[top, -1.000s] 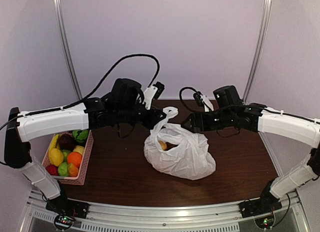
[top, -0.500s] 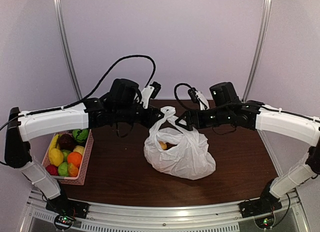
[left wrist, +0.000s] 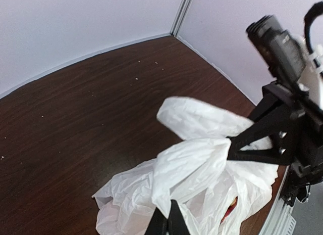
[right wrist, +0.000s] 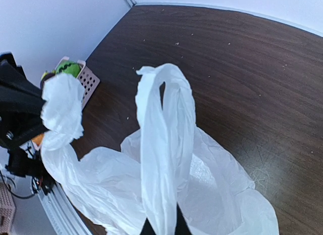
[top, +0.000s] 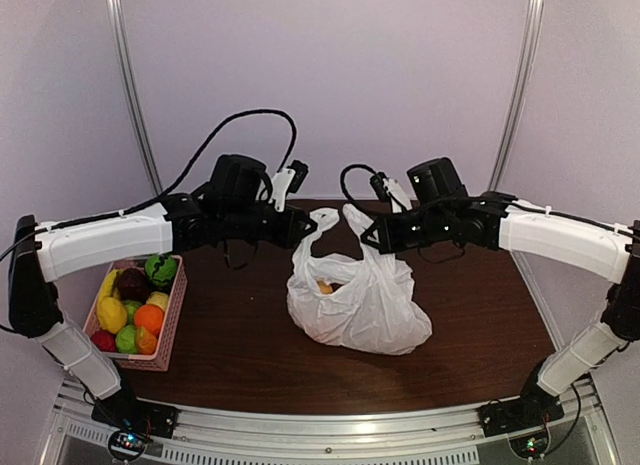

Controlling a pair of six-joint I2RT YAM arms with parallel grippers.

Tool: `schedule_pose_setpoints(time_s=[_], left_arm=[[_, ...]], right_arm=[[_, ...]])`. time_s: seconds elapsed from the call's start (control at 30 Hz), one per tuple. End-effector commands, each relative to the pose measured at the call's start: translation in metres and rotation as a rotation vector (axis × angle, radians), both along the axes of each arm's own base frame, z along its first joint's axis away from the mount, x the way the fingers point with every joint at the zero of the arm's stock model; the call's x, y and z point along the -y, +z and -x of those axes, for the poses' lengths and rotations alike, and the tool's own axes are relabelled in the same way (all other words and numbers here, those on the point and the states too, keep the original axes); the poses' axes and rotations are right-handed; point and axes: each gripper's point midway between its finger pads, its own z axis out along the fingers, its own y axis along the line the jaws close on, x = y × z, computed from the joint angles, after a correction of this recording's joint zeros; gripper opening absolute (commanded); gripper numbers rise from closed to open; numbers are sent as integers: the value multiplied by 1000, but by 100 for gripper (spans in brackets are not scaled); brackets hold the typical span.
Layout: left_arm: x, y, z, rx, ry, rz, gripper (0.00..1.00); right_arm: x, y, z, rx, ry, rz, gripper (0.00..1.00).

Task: Untie the knot of the plastic bag and take out the fruit
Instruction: Adjust the bag handles for the takeout bag.

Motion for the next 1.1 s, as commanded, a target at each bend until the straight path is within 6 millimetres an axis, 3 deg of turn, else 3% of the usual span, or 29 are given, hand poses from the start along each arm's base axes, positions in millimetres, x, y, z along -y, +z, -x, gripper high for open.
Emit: schedule_pose_setpoints(time_s=[0.0,0.1,0.17,0.23,0.3,0.5,0.7,0.9,1.07], left_arm=[[-29,63,-23,95,65,81,0],[-59,107,-39,160,126,144,0],[-73,130,-41,191,139,189,0],[-79,146,-38,211,124,228,0],[-79,157,-33,223,98,258,0],[-67,161,-15,191,-8,344,0],[-59,141,-3,121,-78,367,0],[-52,116,-18,82,-56,324,0],[-31,116,-49,114,-64,265,0]], right_arm=[[38,98,-29,218,-146,-7,0],[79,162,-39,330,-237,-50,0],[97,195,-35,394,-264,-79,0],[106,220,-26,446,-263,-100,0],[107,231,-16,472,-236,-119,0],[98,218,8,447,-128,-174,0],[93,186,19,365,-93,-208,0],[98,163,-2,330,-194,-176,0],[93,168,-39,366,-236,-142,0]])
